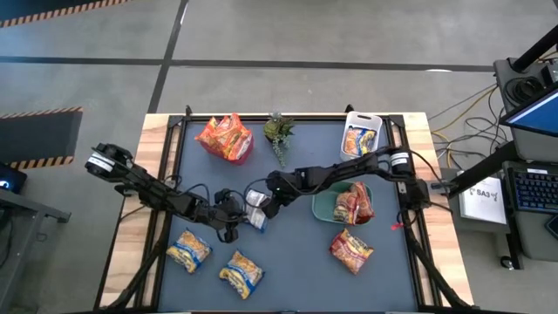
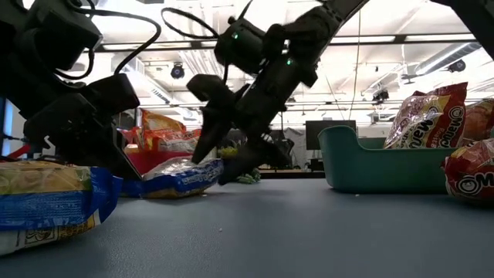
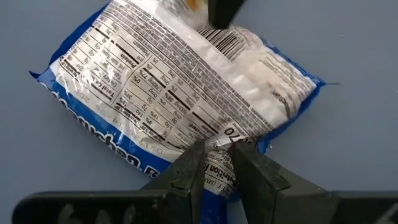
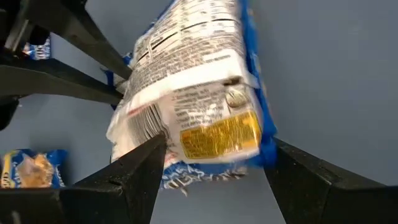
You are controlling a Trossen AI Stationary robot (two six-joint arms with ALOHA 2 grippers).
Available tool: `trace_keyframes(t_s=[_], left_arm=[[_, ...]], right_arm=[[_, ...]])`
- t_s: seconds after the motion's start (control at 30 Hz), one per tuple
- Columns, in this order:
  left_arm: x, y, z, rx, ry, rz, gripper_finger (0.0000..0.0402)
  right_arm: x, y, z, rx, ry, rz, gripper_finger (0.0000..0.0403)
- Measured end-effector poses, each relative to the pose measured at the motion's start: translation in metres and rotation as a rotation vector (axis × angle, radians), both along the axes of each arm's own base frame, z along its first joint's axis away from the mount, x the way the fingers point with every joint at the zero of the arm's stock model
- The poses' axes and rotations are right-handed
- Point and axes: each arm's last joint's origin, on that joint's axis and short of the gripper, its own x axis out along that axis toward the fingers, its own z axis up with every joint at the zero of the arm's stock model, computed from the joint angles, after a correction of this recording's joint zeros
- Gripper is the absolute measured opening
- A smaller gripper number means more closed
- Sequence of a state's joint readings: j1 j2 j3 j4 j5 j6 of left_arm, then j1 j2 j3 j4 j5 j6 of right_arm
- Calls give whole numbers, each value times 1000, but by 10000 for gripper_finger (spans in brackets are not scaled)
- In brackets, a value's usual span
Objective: Sort Maruchan noodles
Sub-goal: Put the blue noodle pack into the white bin
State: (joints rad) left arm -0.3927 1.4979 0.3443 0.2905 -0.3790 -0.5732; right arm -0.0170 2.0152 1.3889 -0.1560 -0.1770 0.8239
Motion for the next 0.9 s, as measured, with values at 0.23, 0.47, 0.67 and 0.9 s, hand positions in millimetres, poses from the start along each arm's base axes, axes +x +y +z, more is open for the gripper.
trace_keyframes(t_s=[0.23,0.47,0.67,0.9], left_arm=[[0,0,0,2,-6,-2,68],[0,0,0,7,-10,-6,68],[1,0,1,8,-19,-6,68],[1,-1,1,7,-27,-4,68]], right_arm=[[16,4,-4,58,-173,62,251],[19,4,0,44,-229,88,237],[20,4,-9,44,-213,86,233],[20,4,-14,52,-201,73,229]])
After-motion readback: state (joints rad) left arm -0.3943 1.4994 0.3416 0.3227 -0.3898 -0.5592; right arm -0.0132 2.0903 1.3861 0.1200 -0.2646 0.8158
